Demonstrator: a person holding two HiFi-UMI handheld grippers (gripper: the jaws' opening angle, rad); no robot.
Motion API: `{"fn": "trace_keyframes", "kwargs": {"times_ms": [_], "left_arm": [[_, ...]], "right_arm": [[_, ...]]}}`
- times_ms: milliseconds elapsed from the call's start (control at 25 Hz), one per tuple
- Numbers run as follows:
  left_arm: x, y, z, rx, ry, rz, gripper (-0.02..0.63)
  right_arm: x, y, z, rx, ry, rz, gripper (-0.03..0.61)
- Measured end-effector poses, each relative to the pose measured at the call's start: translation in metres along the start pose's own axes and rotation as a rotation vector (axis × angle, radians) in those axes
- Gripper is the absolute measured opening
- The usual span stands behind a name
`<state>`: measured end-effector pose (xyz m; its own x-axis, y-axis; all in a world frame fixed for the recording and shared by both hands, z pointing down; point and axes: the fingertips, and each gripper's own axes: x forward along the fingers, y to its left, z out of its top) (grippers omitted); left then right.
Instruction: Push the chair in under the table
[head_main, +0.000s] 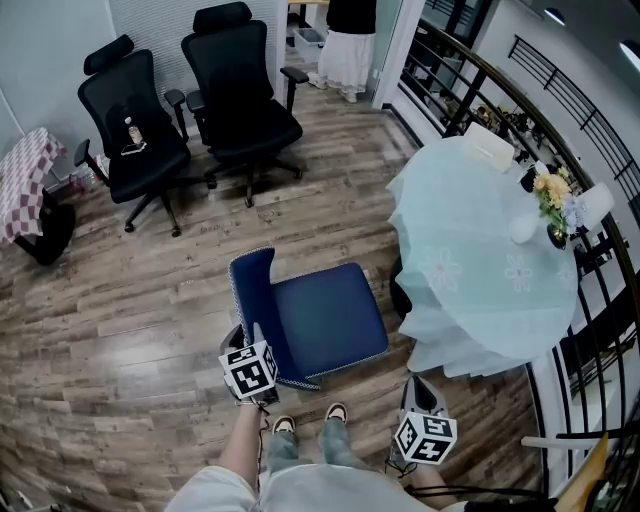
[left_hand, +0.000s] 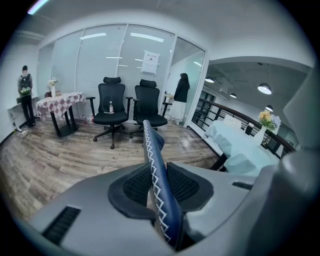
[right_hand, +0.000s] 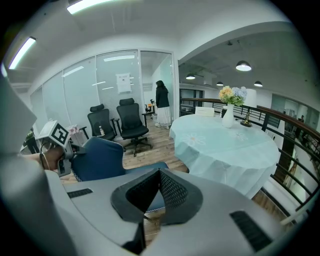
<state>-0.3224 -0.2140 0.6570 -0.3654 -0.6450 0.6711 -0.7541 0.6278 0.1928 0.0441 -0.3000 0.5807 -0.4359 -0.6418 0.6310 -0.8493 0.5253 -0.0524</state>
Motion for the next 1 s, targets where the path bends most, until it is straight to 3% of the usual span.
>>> {"fn": "trace_keyframes", "kwargs": {"times_ms": [280,520,1000], "left_arm": [[0.010,-0.012,-0.004,-0.006,0.024,-0.011,0.095],[0.020,-0.056,-0.006,0.006,0.026,-0.080,0.097],[0.030,-0.110,-0.008,0.027,0.039,-0.103,0.097]], "right_arm": [[0.001,-0.007,0.001,0.000,-0.001,-0.004,0.017],[-0.007,-0.022,0.003,0.014,-0.014,-0.041,0.017],[-0.022,-0.067,-0.011,0.083,-0.007,-0.133,0.017]]}}
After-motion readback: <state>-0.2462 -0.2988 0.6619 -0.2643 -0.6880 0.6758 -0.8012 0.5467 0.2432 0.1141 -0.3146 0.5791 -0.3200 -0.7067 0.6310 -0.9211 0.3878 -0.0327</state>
